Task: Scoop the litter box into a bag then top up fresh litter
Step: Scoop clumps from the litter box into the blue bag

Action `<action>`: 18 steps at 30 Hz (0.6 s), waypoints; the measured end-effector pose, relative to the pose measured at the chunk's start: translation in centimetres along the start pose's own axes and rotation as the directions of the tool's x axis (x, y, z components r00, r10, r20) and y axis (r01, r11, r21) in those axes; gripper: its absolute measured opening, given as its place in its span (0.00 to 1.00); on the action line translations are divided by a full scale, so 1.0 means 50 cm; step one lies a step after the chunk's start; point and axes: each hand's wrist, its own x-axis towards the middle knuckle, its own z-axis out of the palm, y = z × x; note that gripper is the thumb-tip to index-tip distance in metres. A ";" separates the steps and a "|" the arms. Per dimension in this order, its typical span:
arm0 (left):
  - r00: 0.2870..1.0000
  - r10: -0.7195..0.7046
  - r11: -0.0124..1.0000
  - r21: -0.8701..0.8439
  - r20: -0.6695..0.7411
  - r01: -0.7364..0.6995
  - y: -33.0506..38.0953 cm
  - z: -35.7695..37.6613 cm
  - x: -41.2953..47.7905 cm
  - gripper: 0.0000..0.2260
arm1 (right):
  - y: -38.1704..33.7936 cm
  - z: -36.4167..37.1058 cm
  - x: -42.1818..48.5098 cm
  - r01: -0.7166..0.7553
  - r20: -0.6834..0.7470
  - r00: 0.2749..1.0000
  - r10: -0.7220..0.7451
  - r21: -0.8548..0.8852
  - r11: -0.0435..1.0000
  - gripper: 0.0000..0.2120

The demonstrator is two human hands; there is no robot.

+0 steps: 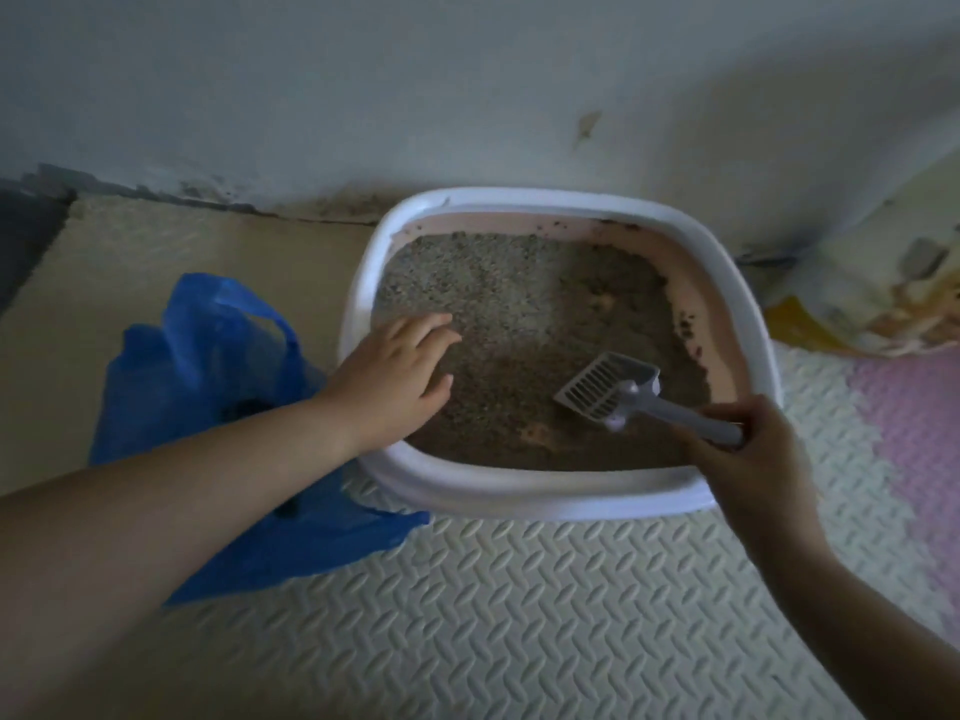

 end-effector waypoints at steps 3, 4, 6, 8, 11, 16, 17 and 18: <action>0.999 -0.010 1.000 0.014 0.052 0.010 0.009 0.031 0.035 0.21 | 0.017 -0.002 0.019 0.158 0.094 0.986 -0.138 -0.259 0.953 0.09; 0.999 -0.013 1.000 0.025 0.052 0.012 0.007 0.036 0.040 0.21 | 0.016 0.000 0.029 0.213 0.172 0.972 -0.162 -0.342 0.915 0.09; 0.998 -0.017 0.999 0.046 0.059 0.015 0.004 0.043 0.046 0.20 | 0.008 0.005 0.049 0.288 0.353 0.929 -0.108 -0.512 0.809 0.10; 0.998 -0.008 0.997 0.072 0.068 0.003 0.003 0.047 0.047 0.19 | -0.010 0.007 0.063 0.326 0.446 0.895 0.003 -0.659 0.678 0.10; 0.997 0.065 0.987 0.146 0.051 -0.072 0.001 0.056 0.049 0.18 | -0.020 0.000 0.070 0.297 0.420 0.907 0.046 -0.710 0.638 0.08; 0.986 0.153 0.974 0.159 0.071 -0.163 -0.007 0.074 0.057 0.18 | -0.025 -0.024 0.055 0.218 0.365 0.927 0.087 -0.712 0.668 0.10; 0.985 0.159 0.975 0.148 0.068 -0.168 -0.008 0.076 0.058 0.18 | -0.031 -0.031 0.056 0.207 0.350 0.933 0.089 -0.720 0.663 0.11; 0.985 0.160 0.976 0.136 0.064 -0.167 -0.009 0.077 0.058 0.18 | -0.037 -0.038 0.058 0.186 0.338 0.934 0.113 -0.731 0.656 0.11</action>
